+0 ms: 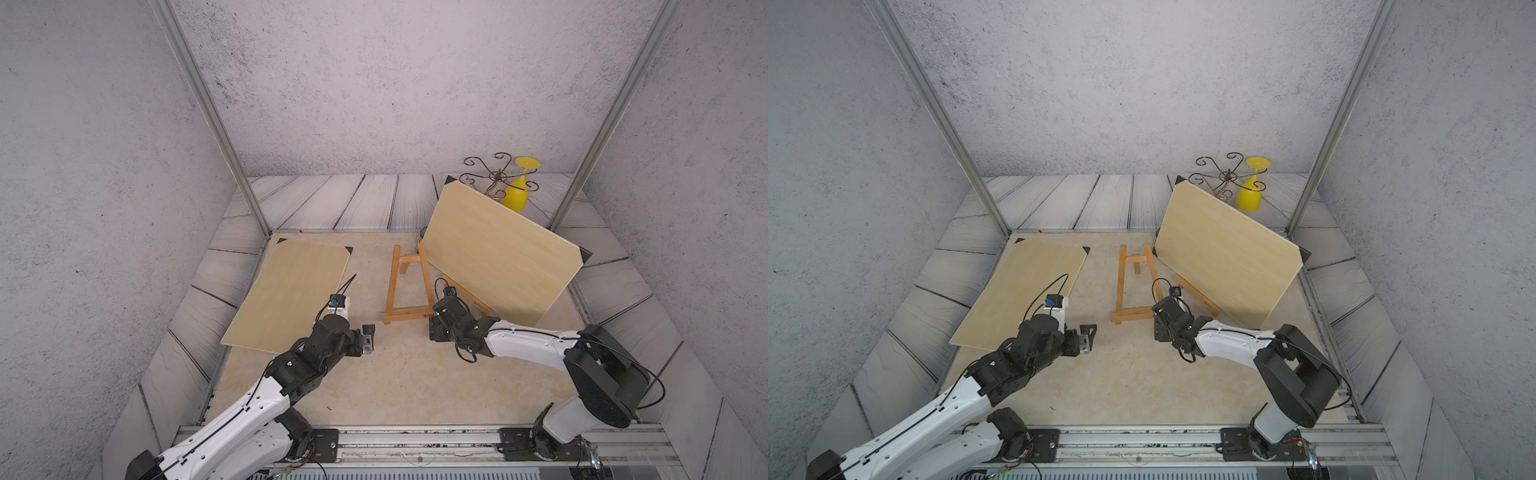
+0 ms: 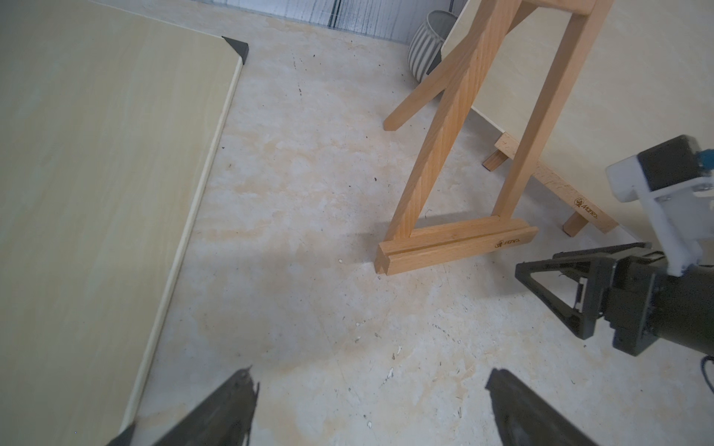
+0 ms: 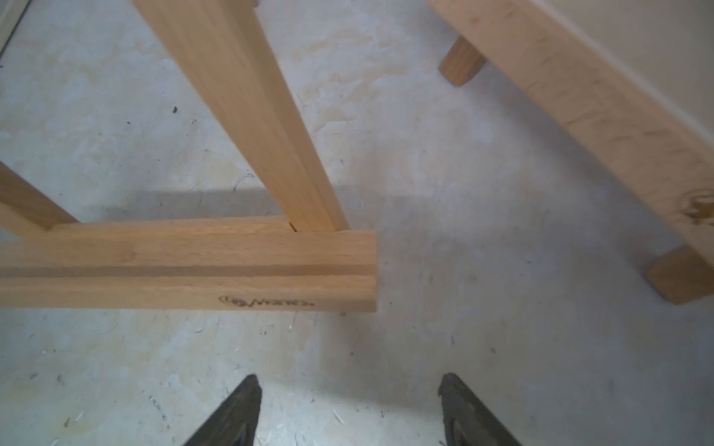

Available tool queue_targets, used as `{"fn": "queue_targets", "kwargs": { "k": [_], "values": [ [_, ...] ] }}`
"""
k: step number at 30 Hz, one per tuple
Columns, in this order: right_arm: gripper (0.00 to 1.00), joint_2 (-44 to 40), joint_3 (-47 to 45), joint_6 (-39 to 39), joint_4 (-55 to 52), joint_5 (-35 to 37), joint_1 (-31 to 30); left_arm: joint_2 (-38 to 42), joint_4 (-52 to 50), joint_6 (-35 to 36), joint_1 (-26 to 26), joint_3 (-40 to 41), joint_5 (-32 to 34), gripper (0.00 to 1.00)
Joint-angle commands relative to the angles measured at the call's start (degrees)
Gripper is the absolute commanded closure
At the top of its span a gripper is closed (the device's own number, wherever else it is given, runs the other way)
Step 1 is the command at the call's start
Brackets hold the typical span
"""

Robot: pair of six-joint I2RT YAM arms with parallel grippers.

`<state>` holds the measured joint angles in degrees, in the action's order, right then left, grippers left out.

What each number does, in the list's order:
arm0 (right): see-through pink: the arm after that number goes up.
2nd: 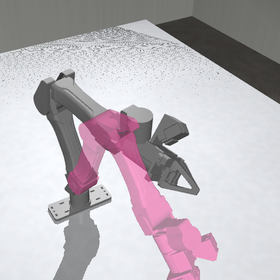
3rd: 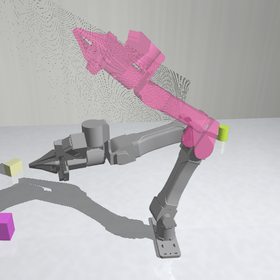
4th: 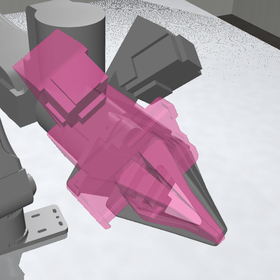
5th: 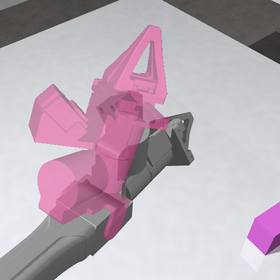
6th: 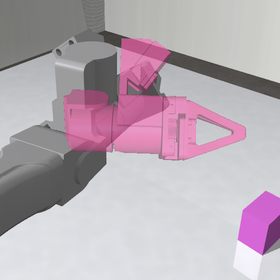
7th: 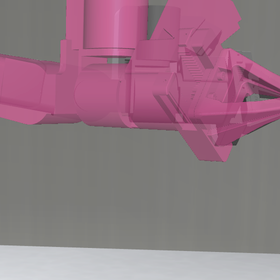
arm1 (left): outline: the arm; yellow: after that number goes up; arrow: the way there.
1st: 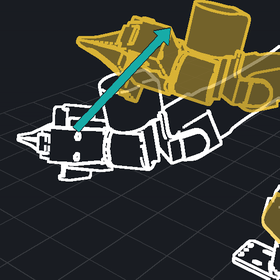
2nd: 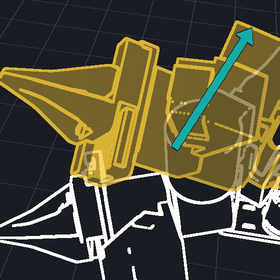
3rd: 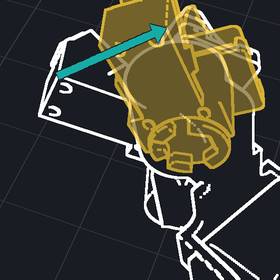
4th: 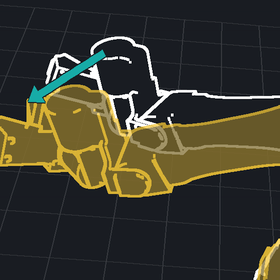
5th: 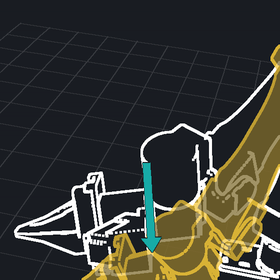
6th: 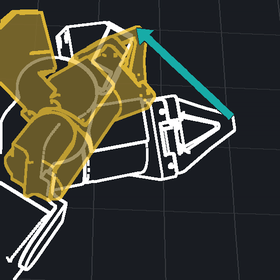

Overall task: Assemble the easel
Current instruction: Adjust the easel at the center of the board.

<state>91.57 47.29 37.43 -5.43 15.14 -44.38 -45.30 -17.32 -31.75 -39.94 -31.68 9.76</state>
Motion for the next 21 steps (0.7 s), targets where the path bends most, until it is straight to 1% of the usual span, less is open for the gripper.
{"fn": "queue_targets", "kwargs": {
  "k": [1, 5, 15, 18, 21],
  "values": [
    [0.27, 4.23, 2.50, -0.52, 3.66, -2.07, 0.82, 0.35, 0.49, 0.39, 0.91, -0.83, 0.32, 0.03],
    [0.30, 8.70, 5.07, -0.36, 4.96, -3.14, 1.11, 0.23, -0.25, -0.23, 2.26, -0.84, 0.31, 0.03],
    [0.31, 17.89, 12.64, -0.98, 7.51, -4.06, 1.14, 1.25, -2.35, -0.79, 8.04, -1.27, -1.75, 0.03],
    [0.31, 19.20, 14.14, -1.21, 7.44, -4.59, 1.08, 1.64, -3.25, -0.77, 9.30, -1.52, -2.44, 0.03],
    [0.30, 17.96, 13.27, -1.15, 6.24, -5.76, 1.05, 2.05, -4.53, -0.36, 10.95, -1.88, -3.23, 0.03]
  ]
}}
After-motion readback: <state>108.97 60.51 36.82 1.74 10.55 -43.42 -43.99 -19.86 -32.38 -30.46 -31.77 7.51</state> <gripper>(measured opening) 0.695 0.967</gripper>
